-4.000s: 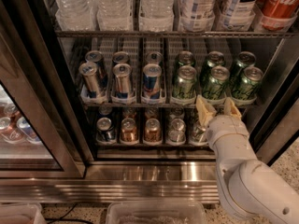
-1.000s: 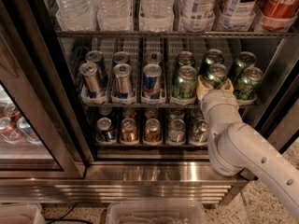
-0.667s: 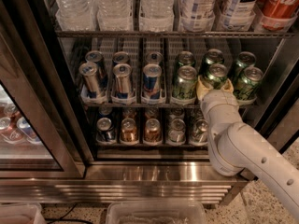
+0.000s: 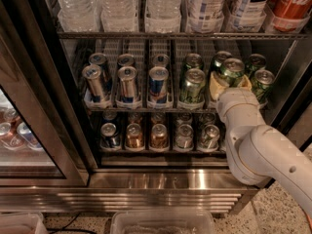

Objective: Pick green can from middle shelf of fridge

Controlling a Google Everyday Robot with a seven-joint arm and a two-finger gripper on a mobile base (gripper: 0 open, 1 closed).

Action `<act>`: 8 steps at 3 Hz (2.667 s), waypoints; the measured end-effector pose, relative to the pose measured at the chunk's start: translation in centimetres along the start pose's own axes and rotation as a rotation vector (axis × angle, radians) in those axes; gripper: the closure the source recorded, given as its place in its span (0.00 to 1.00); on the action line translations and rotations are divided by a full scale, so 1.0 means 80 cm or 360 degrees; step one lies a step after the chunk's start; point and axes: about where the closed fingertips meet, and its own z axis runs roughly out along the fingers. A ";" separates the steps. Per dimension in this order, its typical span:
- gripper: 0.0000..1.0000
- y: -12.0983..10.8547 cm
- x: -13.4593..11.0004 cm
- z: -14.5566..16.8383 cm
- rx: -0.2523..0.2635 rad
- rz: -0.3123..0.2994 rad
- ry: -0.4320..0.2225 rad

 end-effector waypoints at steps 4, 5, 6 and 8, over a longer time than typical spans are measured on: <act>1.00 -0.022 -0.037 -0.079 -0.0260 -0.0102 0.0006; 1.00 -0.027 -0.036 -0.093 -0.0362 -0.0134 0.0116; 1.00 0.046 -0.047 -0.095 -0.0610 -0.0114 0.0212; 1.00 0.077 -0.053 -0.093 -0.0746 -0.0168 0.0220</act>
Offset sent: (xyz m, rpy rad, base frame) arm -0.0359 -0.0052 0.0560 -0.0808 -0.0797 0.0925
